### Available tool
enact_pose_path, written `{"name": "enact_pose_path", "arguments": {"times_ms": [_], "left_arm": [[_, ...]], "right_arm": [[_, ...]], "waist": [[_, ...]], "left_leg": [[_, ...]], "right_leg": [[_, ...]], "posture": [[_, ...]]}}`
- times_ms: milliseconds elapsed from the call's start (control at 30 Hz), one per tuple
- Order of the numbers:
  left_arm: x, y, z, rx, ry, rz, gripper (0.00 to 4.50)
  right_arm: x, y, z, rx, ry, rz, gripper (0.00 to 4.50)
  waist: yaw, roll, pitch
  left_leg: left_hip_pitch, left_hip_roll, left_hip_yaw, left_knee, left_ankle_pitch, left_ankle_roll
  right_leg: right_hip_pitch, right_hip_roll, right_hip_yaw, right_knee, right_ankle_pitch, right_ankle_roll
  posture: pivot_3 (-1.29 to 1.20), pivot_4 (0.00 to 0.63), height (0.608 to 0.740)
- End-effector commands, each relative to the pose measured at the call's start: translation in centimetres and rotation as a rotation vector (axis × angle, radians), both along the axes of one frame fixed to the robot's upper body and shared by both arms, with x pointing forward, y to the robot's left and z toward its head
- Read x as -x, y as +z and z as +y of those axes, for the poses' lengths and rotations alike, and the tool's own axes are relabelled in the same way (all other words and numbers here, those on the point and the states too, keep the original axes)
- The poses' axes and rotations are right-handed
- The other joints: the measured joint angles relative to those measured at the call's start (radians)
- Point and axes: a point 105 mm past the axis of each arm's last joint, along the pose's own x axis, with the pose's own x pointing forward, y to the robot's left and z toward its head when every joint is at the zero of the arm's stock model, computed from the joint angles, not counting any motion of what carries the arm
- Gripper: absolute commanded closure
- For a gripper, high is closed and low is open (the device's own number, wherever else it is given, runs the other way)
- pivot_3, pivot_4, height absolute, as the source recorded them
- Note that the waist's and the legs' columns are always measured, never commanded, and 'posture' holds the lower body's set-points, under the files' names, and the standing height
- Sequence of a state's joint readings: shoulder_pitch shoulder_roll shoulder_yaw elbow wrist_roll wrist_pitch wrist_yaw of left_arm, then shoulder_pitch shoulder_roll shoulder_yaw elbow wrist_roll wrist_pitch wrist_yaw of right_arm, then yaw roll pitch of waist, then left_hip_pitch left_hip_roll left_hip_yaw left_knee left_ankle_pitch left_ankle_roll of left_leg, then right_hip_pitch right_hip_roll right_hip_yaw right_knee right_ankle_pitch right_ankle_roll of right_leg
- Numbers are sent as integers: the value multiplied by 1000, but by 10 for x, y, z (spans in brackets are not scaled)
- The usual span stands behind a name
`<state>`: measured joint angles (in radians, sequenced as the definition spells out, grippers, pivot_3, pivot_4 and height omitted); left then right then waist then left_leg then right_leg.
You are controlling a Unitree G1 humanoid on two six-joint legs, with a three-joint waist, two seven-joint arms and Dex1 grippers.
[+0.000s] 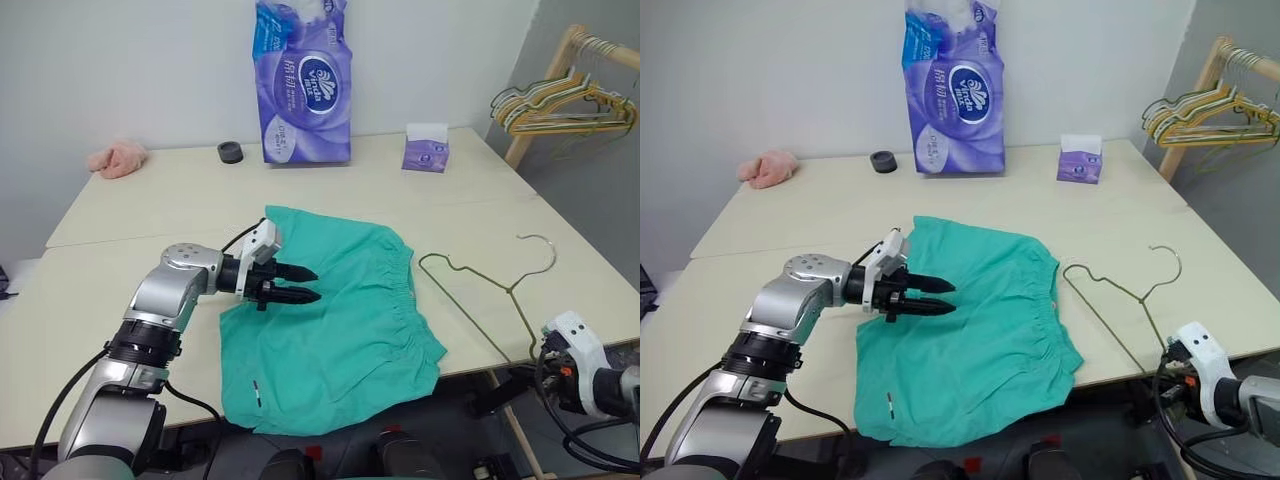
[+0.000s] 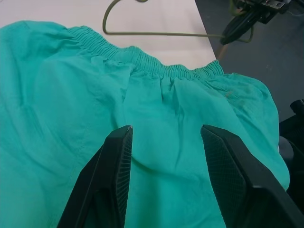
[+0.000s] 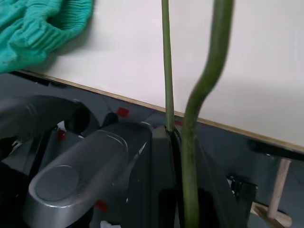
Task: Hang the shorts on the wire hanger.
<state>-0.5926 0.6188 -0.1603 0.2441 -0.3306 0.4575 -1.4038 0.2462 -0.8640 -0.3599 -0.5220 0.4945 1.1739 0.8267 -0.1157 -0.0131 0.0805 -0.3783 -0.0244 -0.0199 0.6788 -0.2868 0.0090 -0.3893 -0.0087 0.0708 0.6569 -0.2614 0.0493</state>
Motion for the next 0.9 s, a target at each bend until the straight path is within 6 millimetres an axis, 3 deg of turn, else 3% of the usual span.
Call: {"name": "enact_pose_path", "arguments": {"times_ms": [33,533,900], "left_arm": [[-1,4,-1,0,1,-46,2079],[-23,10,20,4,149,-113,2079],[-28,15,19,9,168,-145,2079]], "right_arm": [[-4,7,5,1,59,7,4500],[-29,23,12,-60,139,39,4500],[-28,2,32,-150,165,179,4500]], "waist": [[0,0,0],[3,-1,1],[8,-2,1]], "left_leg": [[0,0,0,0,0,0],[-1,0,-1,0,0,0],[-1,0,-2,0,0,0]], "right_leg": [[0,0,0,0,0,0],[0,0,0,0,0,0],[-1,-1,-1,0,1,-1]], "posture": [[-205,74,740],[-179,78,740],[-153,77,740]]}}
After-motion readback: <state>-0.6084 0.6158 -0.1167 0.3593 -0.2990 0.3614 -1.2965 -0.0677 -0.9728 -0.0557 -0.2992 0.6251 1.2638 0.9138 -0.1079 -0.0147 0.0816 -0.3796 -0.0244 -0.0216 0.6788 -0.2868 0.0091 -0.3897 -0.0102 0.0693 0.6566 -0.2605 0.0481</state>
